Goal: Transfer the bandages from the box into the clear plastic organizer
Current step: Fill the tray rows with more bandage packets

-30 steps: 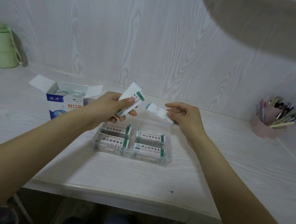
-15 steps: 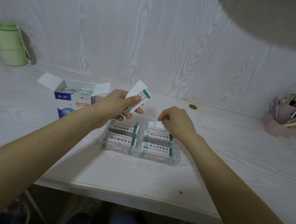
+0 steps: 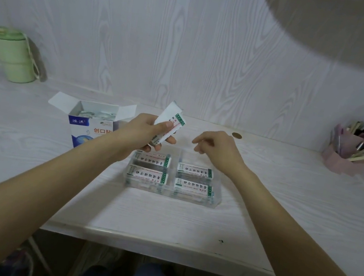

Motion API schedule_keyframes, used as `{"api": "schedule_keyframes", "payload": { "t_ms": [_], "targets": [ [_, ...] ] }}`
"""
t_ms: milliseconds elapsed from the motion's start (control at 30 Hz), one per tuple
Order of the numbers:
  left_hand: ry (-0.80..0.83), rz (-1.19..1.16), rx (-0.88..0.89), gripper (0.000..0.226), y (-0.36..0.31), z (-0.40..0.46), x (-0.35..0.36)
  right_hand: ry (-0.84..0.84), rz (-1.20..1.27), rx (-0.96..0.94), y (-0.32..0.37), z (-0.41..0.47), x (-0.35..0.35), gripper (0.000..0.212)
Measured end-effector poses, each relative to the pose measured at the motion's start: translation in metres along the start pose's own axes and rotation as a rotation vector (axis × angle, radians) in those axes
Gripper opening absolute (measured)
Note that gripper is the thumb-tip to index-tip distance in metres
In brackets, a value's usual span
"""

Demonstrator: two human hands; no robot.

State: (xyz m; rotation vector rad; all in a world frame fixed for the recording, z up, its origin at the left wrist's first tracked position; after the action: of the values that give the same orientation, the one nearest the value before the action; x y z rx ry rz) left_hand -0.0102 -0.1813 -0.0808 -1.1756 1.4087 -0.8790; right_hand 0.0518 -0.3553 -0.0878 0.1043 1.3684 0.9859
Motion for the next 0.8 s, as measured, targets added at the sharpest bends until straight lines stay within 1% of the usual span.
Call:
{"api": "schedule_keyframes", "payload": {
  "t_ms": [67,100,133,167,267,433,500,567,700,800],
  "targets": [
    [0.035,0.038,-0.005,0.021,0.0,-0.001,0.003,-0.104,0.277,-0.03,0.015,-0.004,-0.009,0.016],
    [0.062,0.08,-0.006,0.02,0.0,-0.002,0.005,-0.125,0.411,-0.033,0.023,-0.006,-0.012,0.014],
    [0.094,0.128,-0.005,0.019,0.0,-0.004,0.008,-0.133,0.504,-0.04,0.03,-0.007,-0.014,0.012],
    [0.13,0.172,0.0,0.018,-0.001,-0.006,0.012,-0.133,0.545,-0.054,0.035,-0.008,-0.016,0.01],
    [0.202,0.237,0.03,0.015,-0.005,-0.012,0.021,-0.136,0.525,-0.095,0.043,-0.009,-0.019,0.006],
    [0.232,0.304,0.033,0.015,-0.004,-0.015,0.021,-0.193,0.486,-0.025,0.037,-0.012,-0.023,0.009],
    [0.235,0.317,0.024,0.015,-0.002,-0.016,0.021,-0.184,0.466,-0.028,0.037,-0.015,-0.024,0.008],
    [0.227,0.318,0.018,0.016,-0.002,-0.016,0.021,-0.171,0.448,-0.039,0.039,-0.017,-0.024,0.002],
    [0.224,0.32,0.032,0.016,-0.005,-0.016,0.023,-0.173,0.412,-0.052,0.044,-0.018,-0.022,0.012],
    [0.215,0.311,0.04,0.015,-0.005,-0.016,0.023,-0.17,0.422,-0.034,0.042,-0.018,-0.022,0.005]
  ]
}}
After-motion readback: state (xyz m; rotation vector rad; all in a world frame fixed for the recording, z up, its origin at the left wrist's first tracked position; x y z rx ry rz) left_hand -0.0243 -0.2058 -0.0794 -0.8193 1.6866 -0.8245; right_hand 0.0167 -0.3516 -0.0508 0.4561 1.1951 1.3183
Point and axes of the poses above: each hand's wrist, its own z-axis towards the middle knuckle, its own x-axis out of the palm, y = z × x, the point moved 5 cm from there along z, towards the middle knuckle, and after that the axes turned 8 degrees about -x, right-handed, at the moved point
